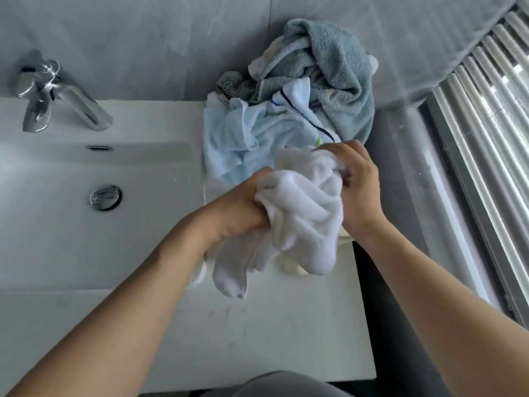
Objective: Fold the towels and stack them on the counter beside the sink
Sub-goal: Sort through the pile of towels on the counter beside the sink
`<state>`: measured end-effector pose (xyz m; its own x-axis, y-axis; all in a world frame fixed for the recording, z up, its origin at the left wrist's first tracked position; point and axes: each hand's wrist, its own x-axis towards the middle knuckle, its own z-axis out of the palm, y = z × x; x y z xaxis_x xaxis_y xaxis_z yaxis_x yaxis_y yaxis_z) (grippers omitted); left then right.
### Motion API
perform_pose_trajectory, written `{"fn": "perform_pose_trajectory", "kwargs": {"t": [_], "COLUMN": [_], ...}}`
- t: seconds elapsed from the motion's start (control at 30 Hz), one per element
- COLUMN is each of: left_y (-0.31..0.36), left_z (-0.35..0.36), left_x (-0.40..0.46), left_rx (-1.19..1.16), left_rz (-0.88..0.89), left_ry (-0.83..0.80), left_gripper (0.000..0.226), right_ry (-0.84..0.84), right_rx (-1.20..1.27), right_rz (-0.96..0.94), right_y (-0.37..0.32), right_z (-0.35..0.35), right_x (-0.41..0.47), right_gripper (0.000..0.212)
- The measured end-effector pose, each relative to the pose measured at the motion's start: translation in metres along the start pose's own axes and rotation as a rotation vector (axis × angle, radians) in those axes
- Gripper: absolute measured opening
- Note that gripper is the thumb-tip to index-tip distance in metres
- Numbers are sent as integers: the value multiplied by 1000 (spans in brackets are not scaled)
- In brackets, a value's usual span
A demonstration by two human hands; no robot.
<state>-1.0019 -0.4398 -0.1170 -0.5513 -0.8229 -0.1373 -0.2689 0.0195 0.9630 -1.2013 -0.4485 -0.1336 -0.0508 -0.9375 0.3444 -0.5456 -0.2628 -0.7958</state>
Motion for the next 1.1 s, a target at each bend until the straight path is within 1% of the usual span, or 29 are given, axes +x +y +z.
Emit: {"fn": "perform_pose_trajectory", "kwargs": {"t": [0.03, 0.07, 0.1, 0.13, 0.17, 0.2, 0.23, 0.27, 0.33, 0.37, 0.4, 0.43, 0.47, 0.53, 0.57, 0.6, 0.63, 0.67, 0.7, 0.73, 0.77, 0.8, 0.87, 0.9, 0.93, 1.0, 1.03, 1.07, 1.1], "left_y": [-8, -22, -39, -57, -76, -94, -106, -109, -108, -105, -105, -104, -104, -111, -117, -126, -137, -147, -150, -153, -150, -145, -131, -124, -119, -114, -112, -112, -110], "left_z": [5, 10, 15, 18, 23, 28, 33, 37, 46, 47, 47, 47, 50, 65, 75, 87, 96, 100, 99, 95, 87, 76, 49, 36, 27, 16, 13, 11, 9], "left_x": [-3, -6, -9, -12, -14, -15, -14, -13, -9, -8, -6, -5, -6, -10, -12, -13, -13, -12, -10, -8, -6, -4, -2, -2, -1, 4, 7, 11, 15], "left_rx": [-4, 39, 130, 260, 383, 454, 453, 361, 9, -116, -121, -18, 170, 490, 619, 768, 896, 963, 971, 846, 684, 568, 488, 457, 430, 415, 423, 442, 479], "left_rz": [-50, -142, -279, -428, -540, -606, -624, -638, -672, -647, -615, -592, -582, -595, -611, -600, -586, -564, -544, -517, -517, -526, -506, -508, -510, -516, -501, -453, -372], "left_ry": [-92, -189, -270, -326, -353, -332, -257, -147, 151, 276, 332, 285, 153, -60, -110, -128, -121, -100, -33, 105, 244, 383, 610, 662, 662, 550, 497, 479, 499], "left_gripper": [24, 31, 43, 55, 55, 38, 18, 13, 19, 18, 11, 10, 33, 89, 103, 102, 88, 64, 37, 16, 12, 21, 22, 18, 14, 6, 10, 19, 30], "right_ry": [33, 68, 103, 130, 149, 138, 98, 42, -30, -63, -86, -112, -175, -410, -505, -571, -602, -607, -619, -635, -639, -627, -600, -630, -698, -886, -946, -933, -845], "right_rx": [13, 48, 127, 222, 253, 221, 107, -19, -163, -199, -232, -292, -389, -601, -629, -597, -539, -493, -505, -539, -578, -603, -610, -616, -628, -699, -752, -796, -809], "right_rz": [48, 125, 232, 327, 405, 435, 445, 449, 445, 464, 483, 494, 491, 480, 497, 547, 612, 667, 679, 664, 629, 582, 488, 447, 429, 450, 456, 442, 404], "right_y": [5, 11, 15, 18, 21, 24, 26, 31, 36, 36, 39, 44, 46, 48, 50, 50, 49, 51, 53, 55, 58, 62, 72, 76, 79, 80, 75, 69, 61], "right_z": [-2, -4, -6, -9, -12, -13, -12, -11, -5, -2, 1, 4, 6, 7, 7, 8, 9, 13, 17, 21, 25, 28, 33, 36, 41, 51, 55, 57, 57], "right_x": [-6, -12, -17, -20, -22, -24, -26, -29, -40, -45, -50, -53, -56, -56, -56, -56, -57, -59, -61, -62, -63, -63, -63, -64, -65, -60, -51, -38, -21], "right_gripper": [40, 40, 35, 26, 19, 15, 14, 17, 23, 24, 27, 34, 44, 61, 62, 58, 52, 51, 62, 77, 89, 93, 87, 83, 80, 78, 76, 69, 59]}}
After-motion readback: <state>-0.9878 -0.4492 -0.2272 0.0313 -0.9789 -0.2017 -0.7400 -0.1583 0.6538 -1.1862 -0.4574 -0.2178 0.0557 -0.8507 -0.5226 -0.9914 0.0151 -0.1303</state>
